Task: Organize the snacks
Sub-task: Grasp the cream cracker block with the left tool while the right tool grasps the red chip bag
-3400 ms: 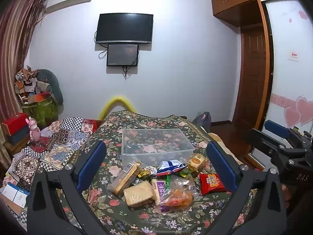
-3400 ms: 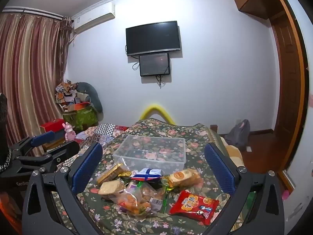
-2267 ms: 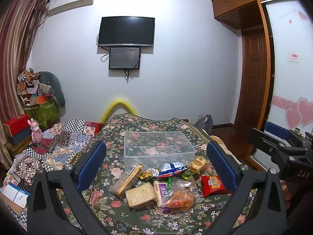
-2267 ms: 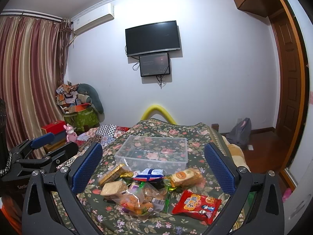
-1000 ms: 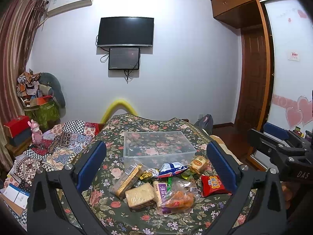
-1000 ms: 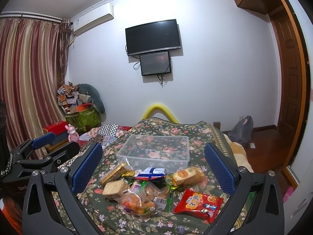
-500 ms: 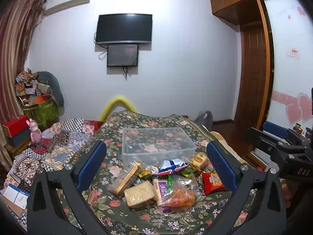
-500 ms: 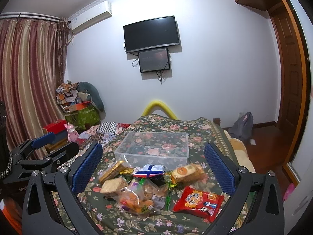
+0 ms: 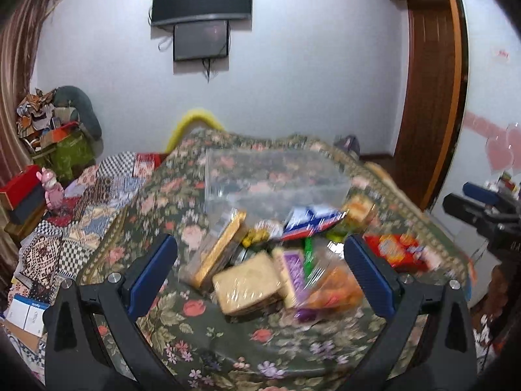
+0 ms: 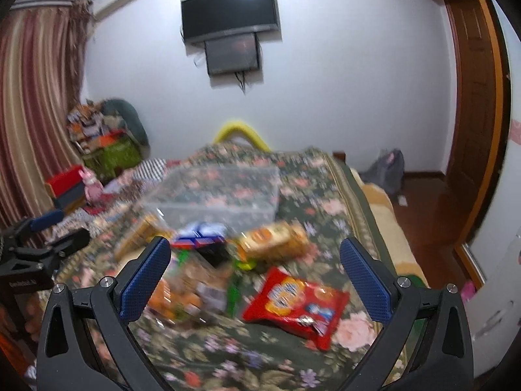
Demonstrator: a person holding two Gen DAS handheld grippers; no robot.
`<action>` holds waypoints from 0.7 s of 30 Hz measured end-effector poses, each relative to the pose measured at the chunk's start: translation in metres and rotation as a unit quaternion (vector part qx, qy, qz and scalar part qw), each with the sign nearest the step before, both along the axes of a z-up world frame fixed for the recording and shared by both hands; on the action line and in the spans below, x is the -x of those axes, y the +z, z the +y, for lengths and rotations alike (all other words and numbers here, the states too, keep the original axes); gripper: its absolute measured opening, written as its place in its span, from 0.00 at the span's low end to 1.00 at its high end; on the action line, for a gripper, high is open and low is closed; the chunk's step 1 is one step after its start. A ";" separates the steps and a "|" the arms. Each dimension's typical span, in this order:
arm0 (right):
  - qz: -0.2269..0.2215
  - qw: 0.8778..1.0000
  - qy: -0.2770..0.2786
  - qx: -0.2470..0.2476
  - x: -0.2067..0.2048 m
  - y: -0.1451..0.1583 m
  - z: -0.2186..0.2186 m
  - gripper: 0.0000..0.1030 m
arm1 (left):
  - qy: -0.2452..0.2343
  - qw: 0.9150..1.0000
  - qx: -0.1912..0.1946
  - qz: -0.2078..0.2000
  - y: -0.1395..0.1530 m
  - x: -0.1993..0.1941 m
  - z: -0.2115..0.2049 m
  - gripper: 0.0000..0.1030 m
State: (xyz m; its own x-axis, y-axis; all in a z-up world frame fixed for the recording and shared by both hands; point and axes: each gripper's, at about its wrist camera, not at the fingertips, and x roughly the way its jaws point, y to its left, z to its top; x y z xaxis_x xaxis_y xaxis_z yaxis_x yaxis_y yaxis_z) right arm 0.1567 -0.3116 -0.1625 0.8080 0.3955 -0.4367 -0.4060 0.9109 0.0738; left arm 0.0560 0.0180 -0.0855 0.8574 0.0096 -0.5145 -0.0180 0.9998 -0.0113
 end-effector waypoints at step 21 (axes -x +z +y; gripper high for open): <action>0.189 0.980 -0.022 0.059 -0.077 -0.085 -0.011 1.00 | 0.033 0.988 0.067 0.139 -0.093 -0.072 0.032 1.00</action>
